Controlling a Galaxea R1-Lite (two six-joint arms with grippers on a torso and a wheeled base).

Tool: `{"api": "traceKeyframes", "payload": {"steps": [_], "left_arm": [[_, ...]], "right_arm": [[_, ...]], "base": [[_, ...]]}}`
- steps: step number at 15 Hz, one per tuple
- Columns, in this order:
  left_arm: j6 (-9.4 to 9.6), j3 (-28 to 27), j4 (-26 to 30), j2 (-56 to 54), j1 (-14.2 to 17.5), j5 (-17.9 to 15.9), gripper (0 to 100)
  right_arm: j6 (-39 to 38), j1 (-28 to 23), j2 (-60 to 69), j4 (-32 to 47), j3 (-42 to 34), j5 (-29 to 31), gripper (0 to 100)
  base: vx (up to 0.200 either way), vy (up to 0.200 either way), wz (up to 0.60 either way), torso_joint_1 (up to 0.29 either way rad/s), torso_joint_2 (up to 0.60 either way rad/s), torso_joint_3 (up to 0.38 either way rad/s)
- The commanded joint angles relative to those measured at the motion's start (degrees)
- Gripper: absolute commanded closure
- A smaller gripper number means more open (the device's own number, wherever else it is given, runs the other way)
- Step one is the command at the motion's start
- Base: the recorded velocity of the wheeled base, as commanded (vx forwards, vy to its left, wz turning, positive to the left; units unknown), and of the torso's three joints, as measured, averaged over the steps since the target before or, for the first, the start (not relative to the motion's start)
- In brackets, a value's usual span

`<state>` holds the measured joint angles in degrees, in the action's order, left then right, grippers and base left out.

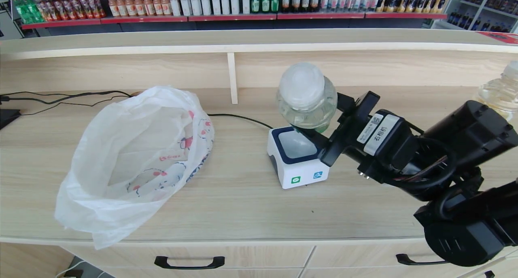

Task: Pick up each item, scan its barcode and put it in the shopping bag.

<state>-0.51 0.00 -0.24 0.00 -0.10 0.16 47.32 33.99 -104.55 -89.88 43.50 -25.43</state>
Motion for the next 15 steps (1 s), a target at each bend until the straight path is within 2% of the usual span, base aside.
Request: {"api": "traceKeyframes", "payload": {"steps": [1,2,8,10,13,15], "left_arm": [[-0.02,0.00,-0.02,0.09,0.01,0.02,0],[-0.02,0.00,-0.02,0.09,0.01,0.02,0],[-0.02,0.00,-0.02,0.09,0.01,0.02,0],[-0.02,0.00,-0.02,0.09,0.01,0.02,0],[-0.02,0.00,-0.02,0.00,0.01,0.02,0],[-0.02,0.00,-0.02,0.09,0.01,0.02,0]], "right_arm": [[-1.44,0.11,2.24,-0.12,-2.71,1.26,100],[-2.15,0.03,2.77,-0.12,-3.07,1.35,100],[-7.95,0.11,9.54,-0.12,-10.19,11.63,100],[-11.38,0.64,10.77,-0.12,-11.86,13.39,100],[-16.30,0.73,13.23,-0.12,-12.21,19.45,100],[-18.23,0.64,13.67,-0.12,-12.91,21.04,100]], "base": [[0.000,0.000,0.00,0.000,0.00,0.000],[0.000,0.000,0.00,0.000,0.00,0.000],[0.000,0.000,0.00,0.000,0.00,0.000],[0.000,0.000,0.00,0.000,0.00,0.000],[0.000,0.000,0.00,0.000,0.00,0.000],[0.000,0.000,0.00,0.000,0.00,0.000]]}}
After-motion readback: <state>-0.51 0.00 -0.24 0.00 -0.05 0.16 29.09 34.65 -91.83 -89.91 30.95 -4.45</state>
